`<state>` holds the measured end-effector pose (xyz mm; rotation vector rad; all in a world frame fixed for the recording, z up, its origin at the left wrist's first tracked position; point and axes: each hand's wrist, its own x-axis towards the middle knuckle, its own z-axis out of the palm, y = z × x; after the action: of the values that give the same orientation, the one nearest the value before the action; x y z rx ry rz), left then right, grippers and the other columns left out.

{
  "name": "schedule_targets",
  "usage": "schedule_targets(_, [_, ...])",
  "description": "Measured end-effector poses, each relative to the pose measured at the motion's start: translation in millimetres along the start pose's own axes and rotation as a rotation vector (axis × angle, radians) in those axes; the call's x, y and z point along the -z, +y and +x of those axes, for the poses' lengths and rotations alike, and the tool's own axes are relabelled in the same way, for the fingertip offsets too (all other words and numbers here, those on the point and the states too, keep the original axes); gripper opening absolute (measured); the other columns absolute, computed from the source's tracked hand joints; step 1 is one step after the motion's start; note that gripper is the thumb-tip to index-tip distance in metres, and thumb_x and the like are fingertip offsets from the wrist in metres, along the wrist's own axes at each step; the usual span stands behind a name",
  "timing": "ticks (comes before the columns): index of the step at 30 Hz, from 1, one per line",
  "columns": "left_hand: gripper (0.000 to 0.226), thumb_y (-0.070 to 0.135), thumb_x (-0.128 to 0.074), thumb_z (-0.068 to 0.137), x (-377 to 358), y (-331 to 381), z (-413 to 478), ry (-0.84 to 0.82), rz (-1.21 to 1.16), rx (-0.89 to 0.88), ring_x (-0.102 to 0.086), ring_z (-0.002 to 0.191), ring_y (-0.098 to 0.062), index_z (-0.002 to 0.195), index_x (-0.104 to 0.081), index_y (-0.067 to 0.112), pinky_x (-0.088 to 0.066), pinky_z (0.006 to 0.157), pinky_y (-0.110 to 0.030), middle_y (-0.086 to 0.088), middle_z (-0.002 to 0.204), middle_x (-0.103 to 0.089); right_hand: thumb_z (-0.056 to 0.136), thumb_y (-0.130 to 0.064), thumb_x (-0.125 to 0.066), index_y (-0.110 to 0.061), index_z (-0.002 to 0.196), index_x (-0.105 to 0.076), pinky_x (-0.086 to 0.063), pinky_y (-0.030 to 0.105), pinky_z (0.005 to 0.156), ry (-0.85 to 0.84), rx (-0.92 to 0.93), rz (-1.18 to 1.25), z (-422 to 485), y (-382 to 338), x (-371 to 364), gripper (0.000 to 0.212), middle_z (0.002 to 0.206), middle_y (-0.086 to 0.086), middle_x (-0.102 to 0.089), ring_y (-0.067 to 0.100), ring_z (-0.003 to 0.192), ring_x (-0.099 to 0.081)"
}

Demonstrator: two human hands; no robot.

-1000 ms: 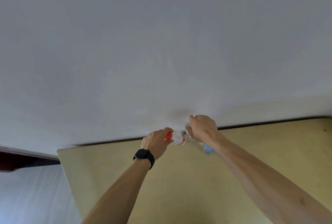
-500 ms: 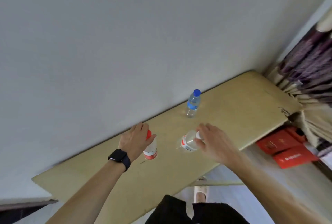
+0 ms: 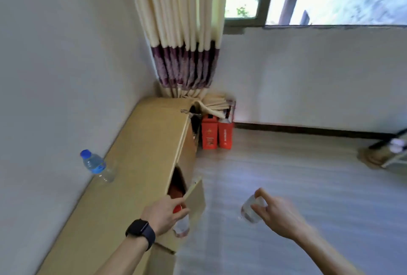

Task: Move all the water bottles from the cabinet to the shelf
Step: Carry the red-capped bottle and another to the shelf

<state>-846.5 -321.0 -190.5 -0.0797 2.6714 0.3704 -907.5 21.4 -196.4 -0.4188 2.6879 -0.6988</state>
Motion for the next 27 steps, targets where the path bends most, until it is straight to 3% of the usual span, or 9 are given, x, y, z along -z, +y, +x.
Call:
schedule_targets(4, [0.043,0.071,-0.046,0.088,-13.3,161.1,64.1,-0.174,0.152,-0.309,-0.060,0.088,-0.015,0.102,-0.063,0.035,-0.049,0.075,-0.033,0.009,0.096,-0.065,0.094,-0.041,-0.059,-0.027,0.114,-0.061,-0.033,0.026,0.069,0.230,-0.137,0.078,-76.8,102.6,48.8,0.024,0.087,-0.004,-0.060,0.018,0.082,-0.057])
schedule_targets(8, [0.033,0.071,-0.055,0.082,-42.4,347.2,105.6,-0.290,0.244,-0.489,-0.060,0.084,-0.015,0.092,-0.058,0.040,-0.050,0.068,-0.030,0.012,0.092,-0.064,0.092,-0.034,-0.063,-0.022,0.102,-0.064,-0.039,0.030,0.070,0.461,-0.280,0.118,-152.0,205.8,109.2,0.016,0.084,0.002,-0.064,0.025,0.083,-0.061])
schedule_targets(13, [0.016,0.052,-0.055,0.089,-65.8,556.6,117.5,-0.214,0.339,-0.731,-0.058,0.079,-0.018,0.099,-0.050,0.041,-0.039,0.057,-0.026,0.009,0.096,-0.064,0.092,-0.046,-0.060,-0.024,0.100,-0.058,-0.041,0.034,0.067,0.563,-0.477,0.081,-240.4,319.3,180.8,0.023,0.078,0.003,-0.057,0.031,0.082,-0.061])
schedule_targets(18, [0.020,0.056,-0.051,0.088,-78.3,748.7,125.1,-0.102,0.290,-0.993,-0.056,0.076,-0.020,0.100,-0.043,0.041,-0.035,0.052,-0.026,0.009,0.093,-0.062,0.089,-0.052,-0.060,-0.028,0.093,-0.052,-0.037,0.030,0.060,0.780,-0.704,0.063,-319.5,416.5,238.0,0.026,0.068,-0.004,-0.047,0.023,0.069,-0.056])
schedule_targets(24, [0.019,0.056,-0.047,0.085,-114.5,948.7,126.1,-0.120,0.214,-1.224,-0.058,0.075,-0.016,0.097,-0.045,0.042,-0.051,0.063,-0.030,0.013,0.088,-0.061,0.091,-0.040,-0.061,-0.027,0.092,-0.053,-0.039,0.030,0.063,0.942,-0.935,0.049,-396.0,514.2,299.7,0.015,0.069,-0.007,-0.047,0.016,0.067,-0.047])
schedule_targets(27, [0.018,0.058,-0.043,0.085,-140.3,1039.9,134.2,-0.157,0.234,-1.318,-0.056,0.070,-0.010,0.094,-0.043,0.041,-0.044,0.055,-0.026,0.014,0.082,-0.059,0.089,-0.033,-0.061,-0.028,0.090,-0.052,-0.038,0.028,0.062,1.001,-1.052,0.014,-424.9,566.8,328.7,0.010,0.072,-0.008,-0.048,0.014,0.066,-0.043])
